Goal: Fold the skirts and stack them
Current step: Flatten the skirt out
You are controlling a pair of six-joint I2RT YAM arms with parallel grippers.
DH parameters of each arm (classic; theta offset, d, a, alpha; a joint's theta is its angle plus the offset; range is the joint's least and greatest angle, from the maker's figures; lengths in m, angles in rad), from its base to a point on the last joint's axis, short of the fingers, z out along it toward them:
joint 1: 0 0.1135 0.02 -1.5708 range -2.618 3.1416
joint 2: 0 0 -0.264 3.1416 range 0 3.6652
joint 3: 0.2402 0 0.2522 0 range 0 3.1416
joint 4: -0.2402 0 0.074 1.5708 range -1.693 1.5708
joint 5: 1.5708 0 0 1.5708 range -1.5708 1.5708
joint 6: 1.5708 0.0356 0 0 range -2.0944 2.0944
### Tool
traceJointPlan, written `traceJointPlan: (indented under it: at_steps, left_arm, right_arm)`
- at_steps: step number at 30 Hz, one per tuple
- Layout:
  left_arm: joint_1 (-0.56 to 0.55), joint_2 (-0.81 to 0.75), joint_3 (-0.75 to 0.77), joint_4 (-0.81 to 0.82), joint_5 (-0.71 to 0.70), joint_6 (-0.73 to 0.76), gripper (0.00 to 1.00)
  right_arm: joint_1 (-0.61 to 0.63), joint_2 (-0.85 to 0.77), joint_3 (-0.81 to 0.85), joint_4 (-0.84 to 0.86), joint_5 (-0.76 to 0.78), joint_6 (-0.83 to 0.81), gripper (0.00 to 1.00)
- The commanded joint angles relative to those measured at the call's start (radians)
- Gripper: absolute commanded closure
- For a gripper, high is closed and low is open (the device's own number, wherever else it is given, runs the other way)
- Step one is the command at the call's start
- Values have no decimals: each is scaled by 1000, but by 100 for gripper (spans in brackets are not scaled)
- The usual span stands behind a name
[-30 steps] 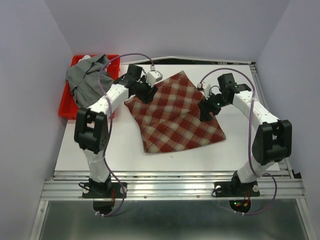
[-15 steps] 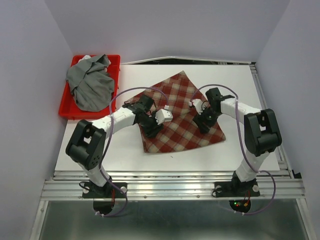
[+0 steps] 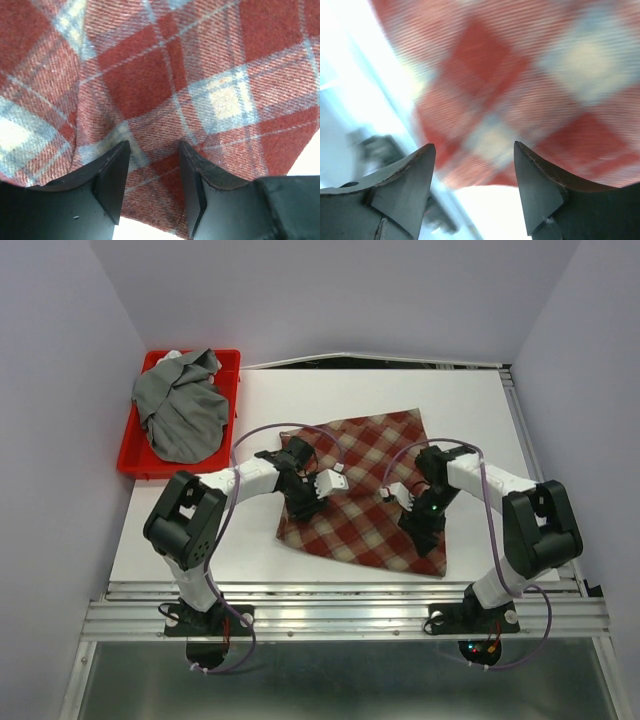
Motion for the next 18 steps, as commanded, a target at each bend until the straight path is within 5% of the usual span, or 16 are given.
traceJointPlan:
  at_steps: [1,7,13,18]
  left_arm:
    - [0,-18,14,-103,41,105,45]
    - [48,-66,175,-194,167,81,44]
    - [235,82,573,-232,265,-70,40]
    - [300,216,788,-157,152,-176,36]
  right_arm:
    - [10,-51,166,-281,-218,-44,29]
    - [-85,-21,398,18,-164,166,29]
    - [-206,180,642,242,-62,270,28]
    - [-262,291,737,584,18,321,25]
